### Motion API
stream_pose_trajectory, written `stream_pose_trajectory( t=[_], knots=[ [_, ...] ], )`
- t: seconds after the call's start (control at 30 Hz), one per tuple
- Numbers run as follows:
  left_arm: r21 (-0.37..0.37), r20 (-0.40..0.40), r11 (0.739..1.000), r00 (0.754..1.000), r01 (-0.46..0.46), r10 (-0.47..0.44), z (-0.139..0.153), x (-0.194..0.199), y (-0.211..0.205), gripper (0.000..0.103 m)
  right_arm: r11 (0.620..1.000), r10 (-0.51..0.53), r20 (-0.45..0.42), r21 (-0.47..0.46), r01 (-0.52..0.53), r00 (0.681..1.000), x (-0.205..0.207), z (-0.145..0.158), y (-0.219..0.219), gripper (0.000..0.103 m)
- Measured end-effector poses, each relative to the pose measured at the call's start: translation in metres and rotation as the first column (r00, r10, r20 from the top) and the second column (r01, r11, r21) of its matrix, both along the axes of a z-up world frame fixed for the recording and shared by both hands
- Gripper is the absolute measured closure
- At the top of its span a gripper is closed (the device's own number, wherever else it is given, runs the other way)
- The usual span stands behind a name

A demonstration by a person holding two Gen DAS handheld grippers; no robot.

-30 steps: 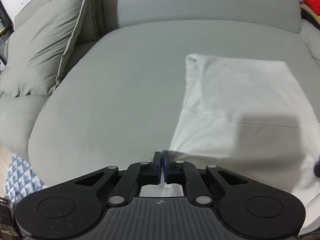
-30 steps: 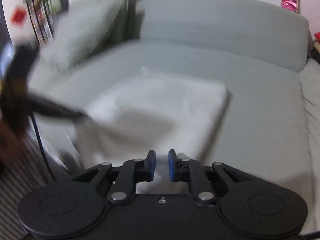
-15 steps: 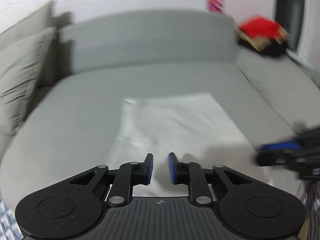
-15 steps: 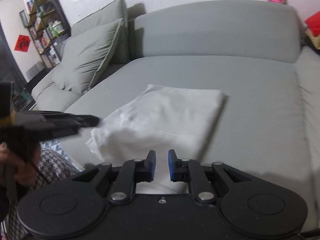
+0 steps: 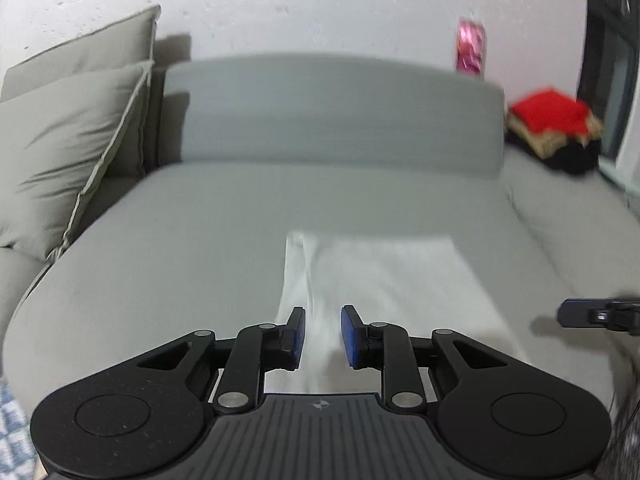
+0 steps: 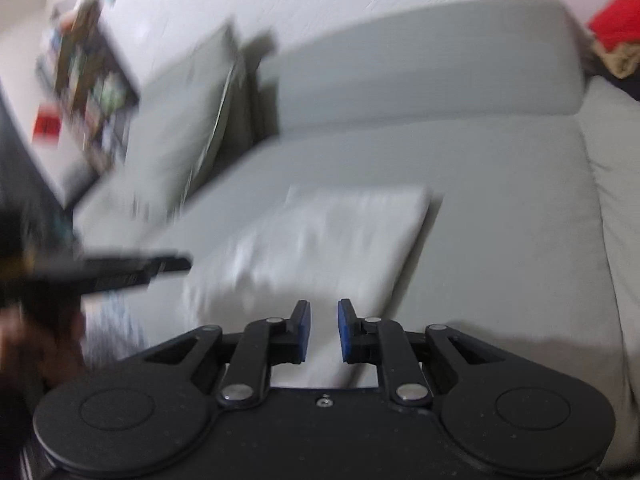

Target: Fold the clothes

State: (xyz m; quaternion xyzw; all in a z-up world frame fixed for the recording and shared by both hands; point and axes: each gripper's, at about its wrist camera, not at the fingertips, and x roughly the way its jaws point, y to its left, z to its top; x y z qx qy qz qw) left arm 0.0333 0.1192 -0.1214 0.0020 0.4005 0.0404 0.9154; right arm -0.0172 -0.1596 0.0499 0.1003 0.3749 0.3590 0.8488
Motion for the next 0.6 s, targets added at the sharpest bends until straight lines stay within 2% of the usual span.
stream_pose_trajectory(
  t=[0.1,0.13,0.17,0.2,0.23,0.3,0.37,0.4,0.43,0.47,0.53,0.6],
  knots=[
    [-0.022,0.019,1.0,1.0,-0.001,0.002,-0.008,0.03,0.001,0.08,0.986,-0.062,-0.113,0.15,0.079,0.992,0.043,-0.016,0.002,0.089],
    [-0.03,0.025,1.0,1.0,-0.002,0.003,-0.011,0.04,0.002,0.08,0.978,-0.039,-0.173,0.196,0.073,0.984,0.059,-0.025,0.009,0.089],
    [-0.037,0.032,0.999,0.999,-0.002,0.003,-0.014,0.05,0.002,0.08,0.968,-0.006,-0.236,0.242,0.065,0.972,0.075,-0.036,0.017,0.089],
    [-0.045,0.038,0.999,0.999,-0.002,0.004,-0.016,0.059,0.002,0.077,0.957,0.044,-0.308,0.286,0.049,0.95,0.089,-0.05,0.027,0.089],
    [-0.051,0.043,0.999,0.999,-0.005,0.007,-0.019,0.069,0.003,0.079,0.948,0.077,-0.37,0.314,0.047,0.926,0.101,-0.064,0.036,0.088],
    [-0.002,-0.018,0.995,0.995,-0.101,0.101,-0.042,0.076,0.015,0.077,0.949,0.084,-0.442,0.309,0.063,0.893,0.116,-0.09,0.05,0.088],
    [-0.019,0.006,0.978,0.978,-0.208,0.208,-0.041,0.072,0.034,0.066,0.958,0.005,-0.44,0.258,0.121,0.898,0.124,-0.108,0.049,0.103],
    [-0.029,0.017,0.965,0.965,-0.26,0.261,-0.04,0.069,0.043,0.071,0.946,-0.054,-0.439,0.266,0.187,0.897,0.129,-0.114,0.039,0.103],
    [-0.04,0.028,0.95,0.95,-0.31,0.311,-0.039,0.067,0.052,0.081,0.921,-0.14,-0.435,0.273,0.279,0.889,0.133,-0.116,0.024,0.103],
    [-0.059,0.047,0.946,0.946,-0.318,0.321,-0.034,0.063,0.057,0.086,0.887,-0.225,-0.433,0.279,0.368,0.873,0.137,-0.119,0.01,0.103],
    [-0.098,0.084,0.938,0.937,-0.332,0.34,-0.023,0.056,0.066,0.086,0.829,-0.334,-0.435,0.286,0.48,0.836,0.142,-0.118,-0.014,0.099],
    [-0.171,0.148,0.959,0.956,-0.226,0.252,-0.007,0.054,0.057,0.082,0.785,-0.396,-0.439,0.294,0.545,0.807,0.145,-0.113,-0.033,0.096]
  ],
)
